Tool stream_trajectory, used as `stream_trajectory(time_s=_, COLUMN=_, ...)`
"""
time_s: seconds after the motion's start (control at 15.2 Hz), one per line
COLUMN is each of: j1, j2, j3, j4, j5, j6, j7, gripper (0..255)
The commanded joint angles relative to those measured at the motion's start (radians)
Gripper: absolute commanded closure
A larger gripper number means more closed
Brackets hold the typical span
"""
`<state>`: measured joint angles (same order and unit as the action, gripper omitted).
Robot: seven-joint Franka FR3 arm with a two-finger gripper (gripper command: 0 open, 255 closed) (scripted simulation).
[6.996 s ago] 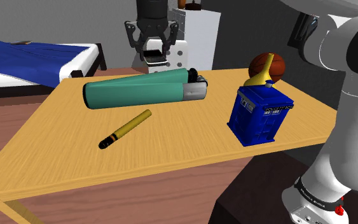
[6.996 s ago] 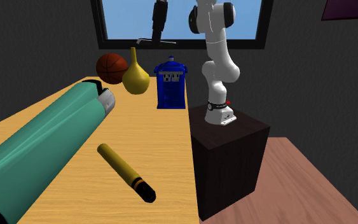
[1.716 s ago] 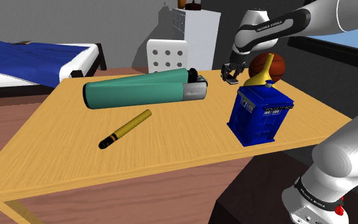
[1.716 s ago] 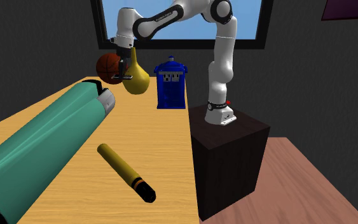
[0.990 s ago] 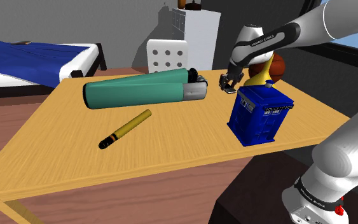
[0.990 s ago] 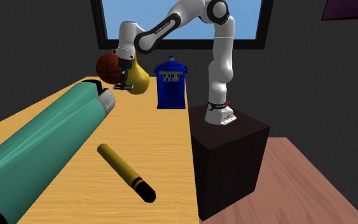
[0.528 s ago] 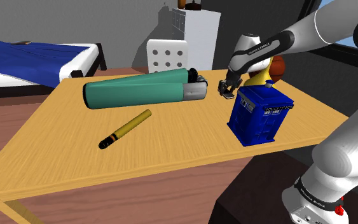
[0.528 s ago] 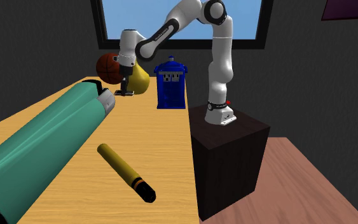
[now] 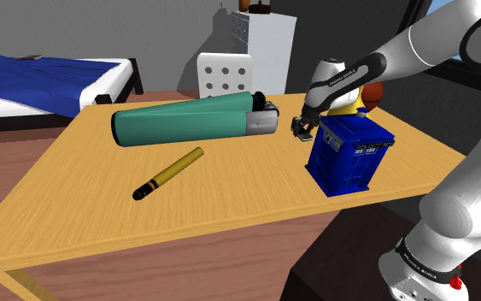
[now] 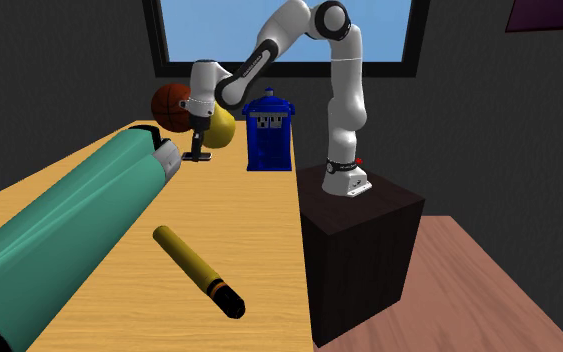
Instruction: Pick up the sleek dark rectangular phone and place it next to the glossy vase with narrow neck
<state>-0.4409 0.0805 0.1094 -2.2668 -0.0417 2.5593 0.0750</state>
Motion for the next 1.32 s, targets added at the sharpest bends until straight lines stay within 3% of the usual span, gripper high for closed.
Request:
stream_trajectory(time_s=0.0, j1=-0.001, j2=0.008, j3=-0.001, j4=-0.005, j5=-0.002, j6=0.013, j7=0.000, gripper=255)
stream_trajectory(time_s=0.46, j1=-0.001, j2=0.008, j3=-0.001, j4=-0.005, j5=-0.002, j6=0.013, j7=0.000, gripper=255)
stream_trajectory(time_s=0.53, j1=-0.001, j2=0.008, j3=-0.001, j4=-0.005, j5=-0.002, j6=0.013, j7=0.000, gripper=0)
stream_trajectory(time_s=0.86, j1=-0.001, j2=0.008, j3=-0.001, j4=-0.005, j5=-0.002, j6=0.013, j7=0.000, gripper=0)
stream_trajectory(time_s=1.12, j1=-0.002, j2=-0.098, j3=0.002, j4=0.004, j5=0.022, j6=-0.101, j7=-0.016, gripper=0)
stream_trajectory(time_s=1.25, j1=-0.002, j2=-0.098, j3=0.002, j4=0.004, j5=0.022, j6=-0.101, j7=-0.016, gripper=0)
